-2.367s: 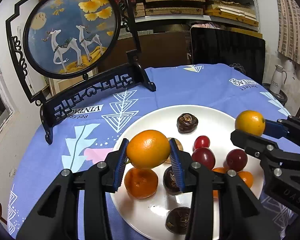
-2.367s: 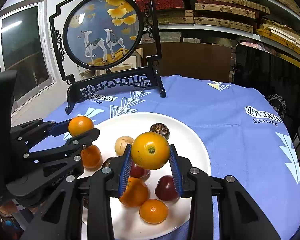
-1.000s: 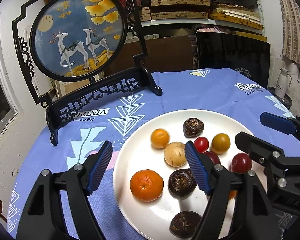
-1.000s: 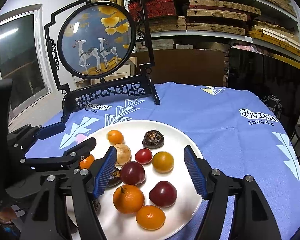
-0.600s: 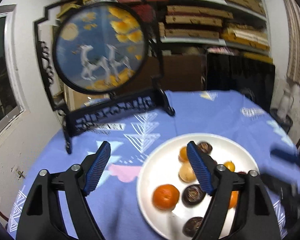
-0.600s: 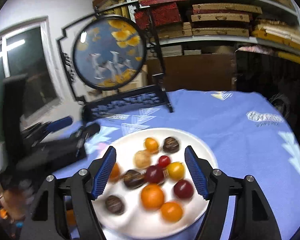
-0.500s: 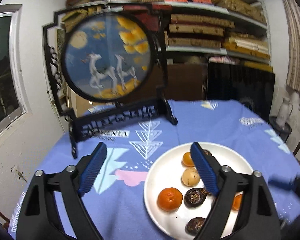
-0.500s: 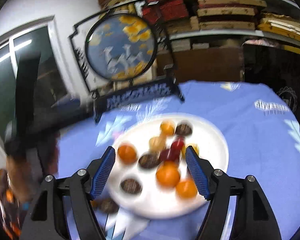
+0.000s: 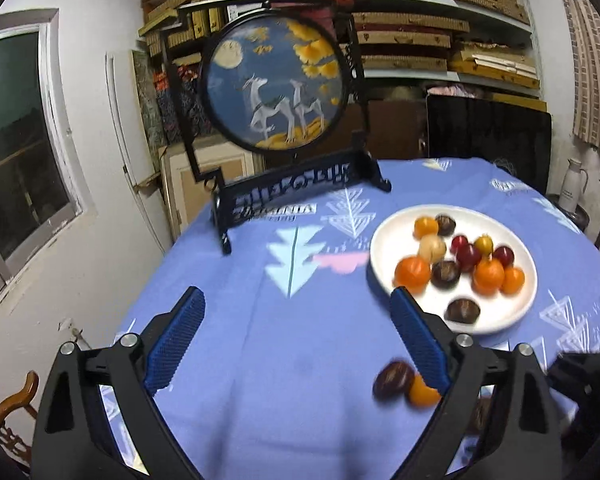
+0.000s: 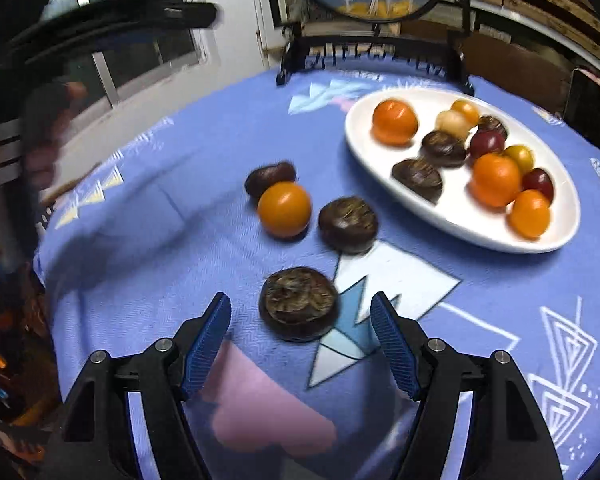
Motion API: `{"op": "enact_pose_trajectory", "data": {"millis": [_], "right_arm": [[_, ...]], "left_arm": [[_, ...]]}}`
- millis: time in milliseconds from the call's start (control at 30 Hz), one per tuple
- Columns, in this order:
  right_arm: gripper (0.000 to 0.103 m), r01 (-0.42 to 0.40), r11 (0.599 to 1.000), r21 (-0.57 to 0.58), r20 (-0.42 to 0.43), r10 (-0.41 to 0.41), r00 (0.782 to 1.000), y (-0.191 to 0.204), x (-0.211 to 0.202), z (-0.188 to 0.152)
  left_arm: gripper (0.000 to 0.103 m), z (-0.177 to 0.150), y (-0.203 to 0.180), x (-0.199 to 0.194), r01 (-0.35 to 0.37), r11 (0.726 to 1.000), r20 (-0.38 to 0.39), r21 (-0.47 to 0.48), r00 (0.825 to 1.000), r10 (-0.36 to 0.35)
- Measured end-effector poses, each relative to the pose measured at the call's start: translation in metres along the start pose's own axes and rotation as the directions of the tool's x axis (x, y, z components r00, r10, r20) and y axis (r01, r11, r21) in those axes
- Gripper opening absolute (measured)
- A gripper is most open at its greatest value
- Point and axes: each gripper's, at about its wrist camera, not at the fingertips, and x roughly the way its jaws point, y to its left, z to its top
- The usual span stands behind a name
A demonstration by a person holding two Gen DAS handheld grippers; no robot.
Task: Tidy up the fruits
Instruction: 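Grasp a small orange with the left tool while the right tool grasps a dark brown fruit, then carry both fruits onto the white plate and open both tools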
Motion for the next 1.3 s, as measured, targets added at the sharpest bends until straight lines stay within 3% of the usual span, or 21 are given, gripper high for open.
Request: {"op": "enact_pose_trajectory", "data": {"millis": [67, 200, 267, 367, 500, 600, 733, 800, 1033, 1300], "right_arm": [[0.045, 0.021, 1.000, -0.013, -0.015, -0.021, 1.000, 0.003, 0.004, 0.001], [0.045, 0.039, 0.999, -0.008, 0.002, -0.039, 0.999, -0.001, -0.006, -0.005], [0.045, 0.047, 0.999, 0.016, 0.012, -0.047, 0.999, -0.012, -0.014, -0.007], [0.045, 0.071, 0.997, 0.037, 0.024, -0.072, 0.997, -0.025, -0.024, -0.011], [0.045, 0.059, 0.996, 0.063, 0.036, -0.061, 0.997, -0.035, -0.030, -0.015], [0.045, 0.045, 0.997, 0.068, 0.041, -0.048, 0.998, -0.037, -0.031, -0.020], [0.045, 0.030, 0.996, 0.078, 0.040, -0.033, 0.999, -0.041, -0.030, -0.024], [0.045, 0.027, 0.996, 0.089, 0.040, -0.030, 0.999, -0.045, -0.030, -0.025], [0.045, 0.025, 0.996, 0.088, 0.050, -0.029, 0.998, -0.048, -0.036, -0.027], [0.045, 0.035, 0.997, 0.068, 0.048, -0.038, 0.998, -0.047, -0.038, -0.024]], "left_arm": [[0.091, -0.010, 0.003, -0.003, 0.031, 0.999, -0.034, -0.012, 0.999, -0.031], [0.091, -0.033, -0.013, 0.000, 0.132, 0.991, -0.129, -0.021, 0.983, -0.134], [0.085, -0.045, -0.029, 0.000, 0.174, 0.985, -0.165, -0.003, 0.971, -0.172], [0.069, -0.064, -0.059, 0.005, 0.249, 0.968, -0.246, 0.025, 0.940, -0.236], [0.062, -0.077, -0.084, 0.027, 0.258, 0.966, -0.318, -0.023, 0.914, -0.252], [0.059, -0.074, -0.086, 0.050, 0.222, 0.971, -0.337, -0.089, 0.911, -0.239], [0.046, -0.067, -0.085, 0.063, 0.201, 0.971, -0.338, -0.127, 0.912, -0.233], [0.036, -0.065, -0.086, 0.070, 0.216, 0.966, -0.346, -0.141, 0.904, -0.252], [0.034, -0.061, -0.082, 0.050, 0.241, 0.964, -0.299, -0.109, 0.917, -0.263], [0.034, -0.025, -0.079, 0.021, 0.219, 0.975, -0.178, -0.029, 0.959, -0.221]]}}
